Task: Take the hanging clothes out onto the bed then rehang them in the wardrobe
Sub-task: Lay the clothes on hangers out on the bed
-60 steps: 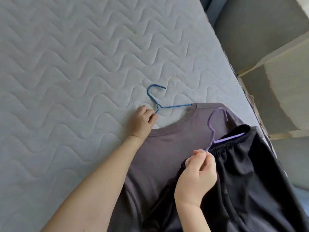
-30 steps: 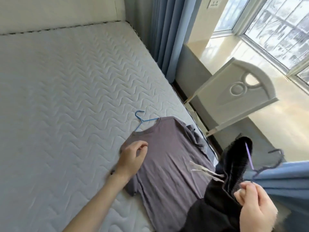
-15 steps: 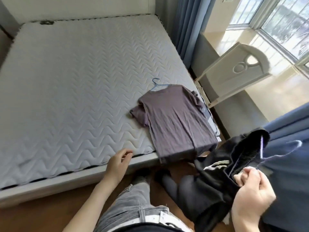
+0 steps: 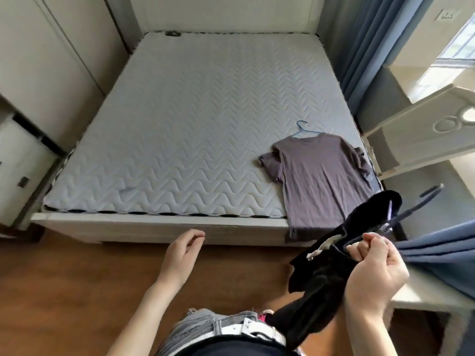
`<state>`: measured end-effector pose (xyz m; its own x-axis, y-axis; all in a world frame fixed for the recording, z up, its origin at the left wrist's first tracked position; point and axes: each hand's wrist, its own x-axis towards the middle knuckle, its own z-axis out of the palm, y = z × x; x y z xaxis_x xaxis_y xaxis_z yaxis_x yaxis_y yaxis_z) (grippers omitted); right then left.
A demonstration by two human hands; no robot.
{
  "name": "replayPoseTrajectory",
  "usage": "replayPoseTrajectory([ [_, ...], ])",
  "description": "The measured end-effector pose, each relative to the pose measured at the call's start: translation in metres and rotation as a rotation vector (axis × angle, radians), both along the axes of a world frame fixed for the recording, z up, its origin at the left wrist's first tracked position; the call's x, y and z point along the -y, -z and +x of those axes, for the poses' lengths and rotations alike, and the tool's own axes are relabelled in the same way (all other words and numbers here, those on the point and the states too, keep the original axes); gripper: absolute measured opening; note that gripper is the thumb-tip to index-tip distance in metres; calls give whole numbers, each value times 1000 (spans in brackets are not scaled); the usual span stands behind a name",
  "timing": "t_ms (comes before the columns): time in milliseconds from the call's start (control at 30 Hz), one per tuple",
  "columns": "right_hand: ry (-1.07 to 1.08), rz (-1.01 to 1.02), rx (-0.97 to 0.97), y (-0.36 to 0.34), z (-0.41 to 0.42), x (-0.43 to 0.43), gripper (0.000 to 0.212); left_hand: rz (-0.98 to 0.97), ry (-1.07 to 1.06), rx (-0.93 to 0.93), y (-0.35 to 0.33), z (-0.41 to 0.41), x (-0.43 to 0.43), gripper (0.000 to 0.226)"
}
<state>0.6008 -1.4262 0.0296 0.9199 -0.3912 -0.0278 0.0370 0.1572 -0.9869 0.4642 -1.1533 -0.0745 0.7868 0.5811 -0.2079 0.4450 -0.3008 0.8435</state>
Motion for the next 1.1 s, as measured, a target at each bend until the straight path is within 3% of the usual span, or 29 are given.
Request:
replayPoseTrajectory([
  [333,-101,-37,35,10,-66,-129,26,-65,-218,-28,12,-165,-114,18],
  [500,-20,-20,59,10,-57,-192,27,-97,-233,-20,6,-186,-186,17],
  [667,90,39,71,11,-16,-251,25,-98,-172,24,-3,-135,-247,30],
  [900,118,188,138,12,94,-347,24,-57,-109,-3,11,-5,-324,17],
  [1100,137,-50,116,43,205,-439,20,25,-65,-77,46,127,-397,18],
])
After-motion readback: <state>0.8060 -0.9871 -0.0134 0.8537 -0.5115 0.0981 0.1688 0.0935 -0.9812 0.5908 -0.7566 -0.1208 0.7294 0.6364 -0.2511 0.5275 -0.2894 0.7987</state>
